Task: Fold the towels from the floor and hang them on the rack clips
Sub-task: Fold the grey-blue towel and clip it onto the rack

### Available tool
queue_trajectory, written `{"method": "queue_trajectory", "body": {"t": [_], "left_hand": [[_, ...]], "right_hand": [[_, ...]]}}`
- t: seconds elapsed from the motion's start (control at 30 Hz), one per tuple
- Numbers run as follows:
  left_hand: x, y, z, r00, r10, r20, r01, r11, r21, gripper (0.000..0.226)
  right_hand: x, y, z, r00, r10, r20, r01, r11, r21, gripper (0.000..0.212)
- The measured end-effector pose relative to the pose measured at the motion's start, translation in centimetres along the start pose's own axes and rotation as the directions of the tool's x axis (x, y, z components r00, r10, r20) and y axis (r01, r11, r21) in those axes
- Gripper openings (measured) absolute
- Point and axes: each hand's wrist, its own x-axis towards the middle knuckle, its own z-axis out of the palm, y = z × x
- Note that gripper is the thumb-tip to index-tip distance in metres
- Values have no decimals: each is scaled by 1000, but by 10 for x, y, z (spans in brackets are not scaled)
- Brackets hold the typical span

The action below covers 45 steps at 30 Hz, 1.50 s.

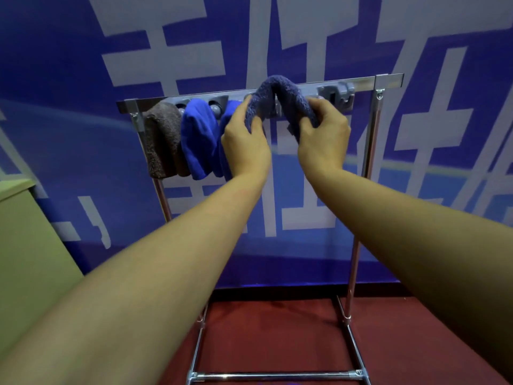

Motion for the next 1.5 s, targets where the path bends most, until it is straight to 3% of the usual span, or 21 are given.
{"method": "queue_trajectory", "body": {"t": [0.23, 0.43, 0.67, 0.83, 1.1, 1.5], "left_hand": [[34, -17, 27, 1000, -6, -6, 6, 996, 85, 36], [23, -58, 30, 997, -24, 74, 10, 983, 181, 38], [5, -61, 22, 975, -70, 210, 34, 985, 166, 36], [-10, -64, 11, 955, -114, 272, 78, 987, 140, 23], [-30, -44, -16, 906, -240, 348, 187, 966, 178, 44], [-87, -31, -72, 890, -289, 352, 237, 954, 184, 46]], "right_hand": [[36, 24, 24, 999, 28, 22, -26, 996, -89, 30], [13, 53, 26, 995, 48, 85, -34, 987, -160, 32], [-1, 58, 25, 982, 38, 187, -16, 993, -119, 19], [-9, 55, 18, 968, 47, 247, -17, 993, -118, 27], [-25, 33, -4, 966, 73, 249, -36, 988, -147, 36], [-93, 9, -39, 937, 129, 325, -62, 976, -209, 44]]}}
